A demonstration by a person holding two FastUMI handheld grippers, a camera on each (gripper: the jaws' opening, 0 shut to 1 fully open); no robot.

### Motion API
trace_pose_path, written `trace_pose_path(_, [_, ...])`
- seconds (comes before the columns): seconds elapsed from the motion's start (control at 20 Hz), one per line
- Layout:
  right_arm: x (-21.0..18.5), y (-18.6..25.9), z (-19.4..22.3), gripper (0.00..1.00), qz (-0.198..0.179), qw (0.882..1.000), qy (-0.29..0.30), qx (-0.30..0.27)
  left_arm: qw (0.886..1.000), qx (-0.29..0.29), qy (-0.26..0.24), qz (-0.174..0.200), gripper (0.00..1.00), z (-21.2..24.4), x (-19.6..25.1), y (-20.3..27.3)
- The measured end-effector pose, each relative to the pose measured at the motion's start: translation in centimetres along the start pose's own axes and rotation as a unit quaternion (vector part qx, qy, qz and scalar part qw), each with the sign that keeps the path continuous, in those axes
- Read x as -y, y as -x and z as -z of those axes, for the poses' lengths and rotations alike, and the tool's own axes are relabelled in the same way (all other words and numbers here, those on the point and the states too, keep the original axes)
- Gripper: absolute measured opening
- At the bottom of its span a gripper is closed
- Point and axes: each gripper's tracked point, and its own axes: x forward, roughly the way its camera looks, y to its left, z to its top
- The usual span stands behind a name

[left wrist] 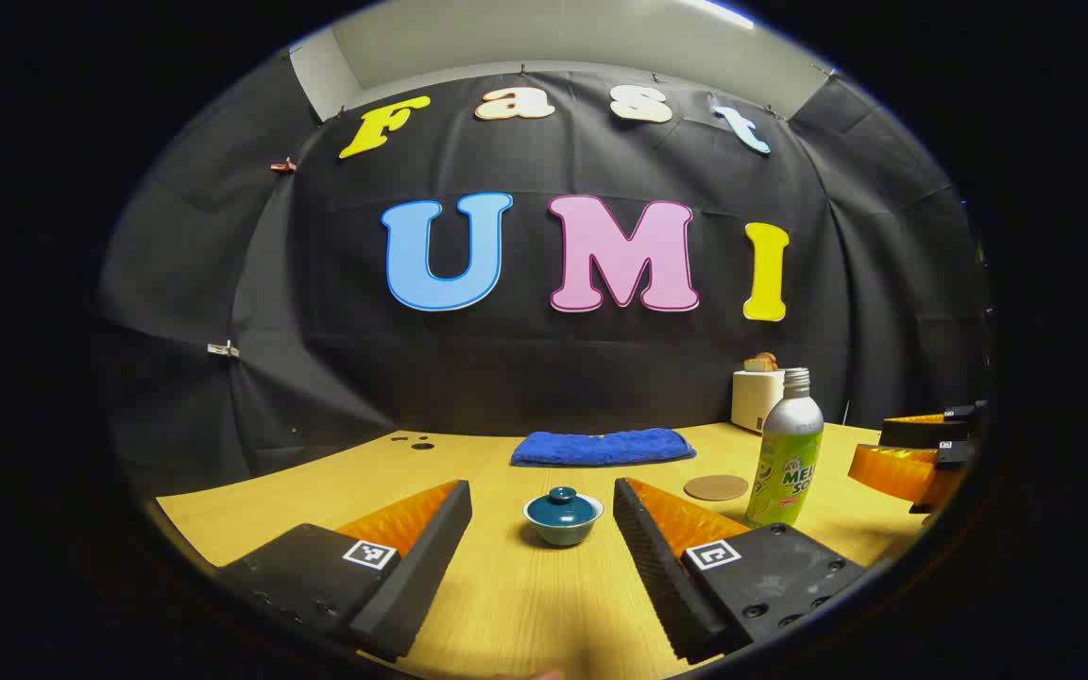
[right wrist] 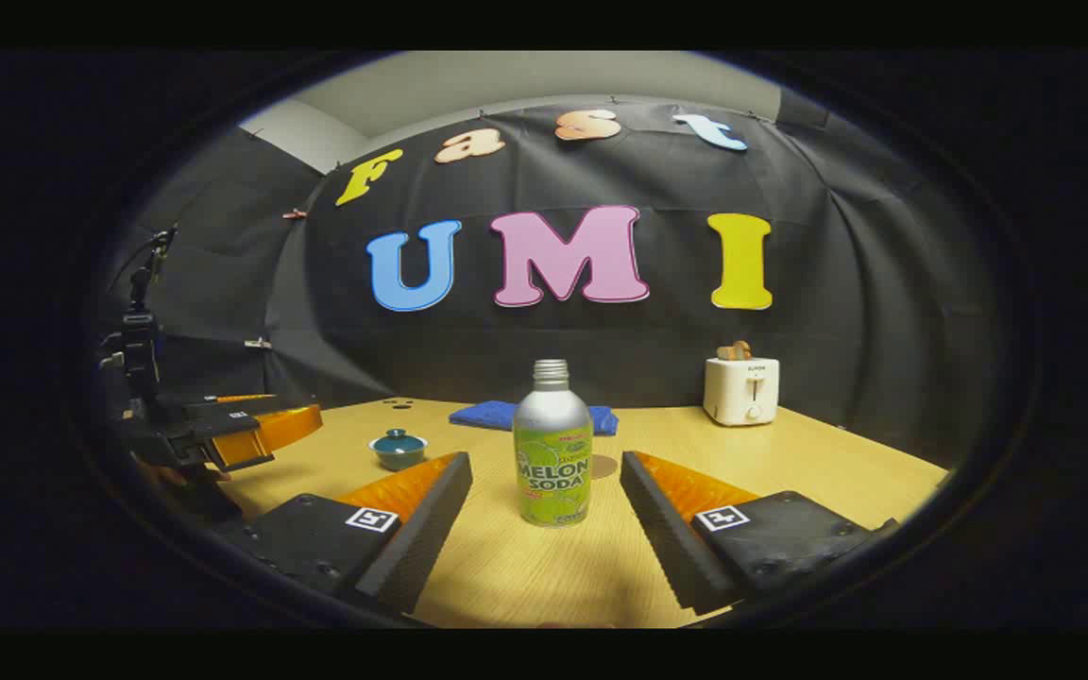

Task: Open the teacup lid with one hand, grasp the water bottle and pour water into the teacup with the other hand; after pouring, place the water bottle on the coaster and then close the teacup lid.

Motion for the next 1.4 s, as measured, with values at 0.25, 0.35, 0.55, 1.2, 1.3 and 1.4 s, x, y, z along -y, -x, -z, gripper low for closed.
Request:
trace_pose_path(0.25, [-0.1, -0.8, 0.5, 0.98, 0.004, 1.000, 0.003, -0.008, 1.000, -0.008, 0.009, -0.003, 0.95, 0.6, -0.5, -1.2])
trace_pose_path(0.35, [0.1, -1.1, 0.6, 0.98, 0.007, 1.000, 0.003, -0.009, 1.000, -0.017, 0.013, -0.009, 0.96, 1.2, -0.9, -1.7])
trace_pose_path(0.55, [0.3, -1.6, 0.8, 0.98, 0.011, 1.000, 0.006, -0.011, 0.999, -0.029, 0.015, -0.013, 0.96, 1.9, -1.5, -2.4])
trace_pose_path(1.2, [-0.1, -2.0, 0.0, 0.98, -0.012, 1.000, 0.011, -0.005, 0.999, -0.036, 0.002, -0.023, 0.96, 1.3, -1.4, -1.7])
trace_pose_path(1.3, [-0.1, -1.9, 0.2, 0.98, -0.007, 1.000, 0.004, -0.005, 0.999, -0.031, -0.012, -0.021, 0.96, 0.8, -1.6, -2.3])
trace_pose_path(1.4, [-0.1, -2.0, 0.9, 0.98, -0.005, 1.000, 0.000, -0.017, 0.999, -0.031, -0.024, -0.008, 0.95, 0.4, -1.2, -3.4])
